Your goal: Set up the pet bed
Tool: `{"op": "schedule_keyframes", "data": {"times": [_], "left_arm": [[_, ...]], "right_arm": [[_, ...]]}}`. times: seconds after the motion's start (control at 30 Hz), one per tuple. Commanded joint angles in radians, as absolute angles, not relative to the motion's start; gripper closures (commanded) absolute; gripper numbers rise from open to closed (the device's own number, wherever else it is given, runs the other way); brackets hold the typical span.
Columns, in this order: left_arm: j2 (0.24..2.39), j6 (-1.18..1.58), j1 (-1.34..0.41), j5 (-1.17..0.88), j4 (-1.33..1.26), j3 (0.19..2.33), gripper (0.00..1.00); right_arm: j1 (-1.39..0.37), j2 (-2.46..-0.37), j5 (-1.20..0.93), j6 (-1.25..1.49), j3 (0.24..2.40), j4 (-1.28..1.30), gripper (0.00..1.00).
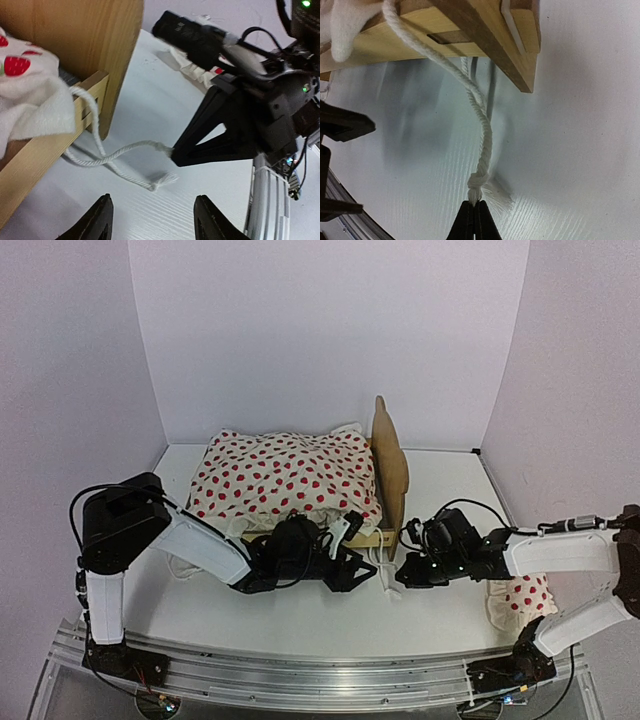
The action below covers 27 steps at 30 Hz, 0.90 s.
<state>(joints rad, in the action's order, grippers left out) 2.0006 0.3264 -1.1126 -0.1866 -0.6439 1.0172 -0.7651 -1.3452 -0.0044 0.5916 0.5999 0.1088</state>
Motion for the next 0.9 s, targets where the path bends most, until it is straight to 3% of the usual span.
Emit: {"op": "schedule_keyframes", "data": {"times": [0.0, 0.3, 0.4, 0.47, 0.7, 0.87], "left_arm": [[2.066, 0.421, -1.137, -0.017, -0.740, 1.098, 0.43], [2.150, 0.422, -1.144, 0.037, -0.707, 1.169, 0.43], [2.155, 0.433, -1.145, 0.038, -0.686, 1.164, 0.45], [2.153, 0.432, -1.145, 0.037, -0.680, 1.162, 0.46], [2.104, 0.367, -1.144, 0.060, -0.703, 1.117, 0.48], [2.045, 0.326, -1.144, 0.054, -0.721, 1.051, 0.50]], "right_arm": [[-0.738, -1.323, -0.079, 0.603, 0.540, -0.076, 1.00], [-0.701, -1.399, 0.075, 0.582, 0.517, -0.058, 0.98], [-0.701, -1.441, 0.139, 0.587, 0.537, -0.012, 0.79], [-0.701, -1.461, 0.158, 0.581, 0.567, 0.054, 0.73], [-0.714, -1.340, 0.139, 0.519, 0.625, 0.168, 0.67], [-0.781, -1.284, 0.139, 0.440, 0.540, -0.036, 0.66]]}}
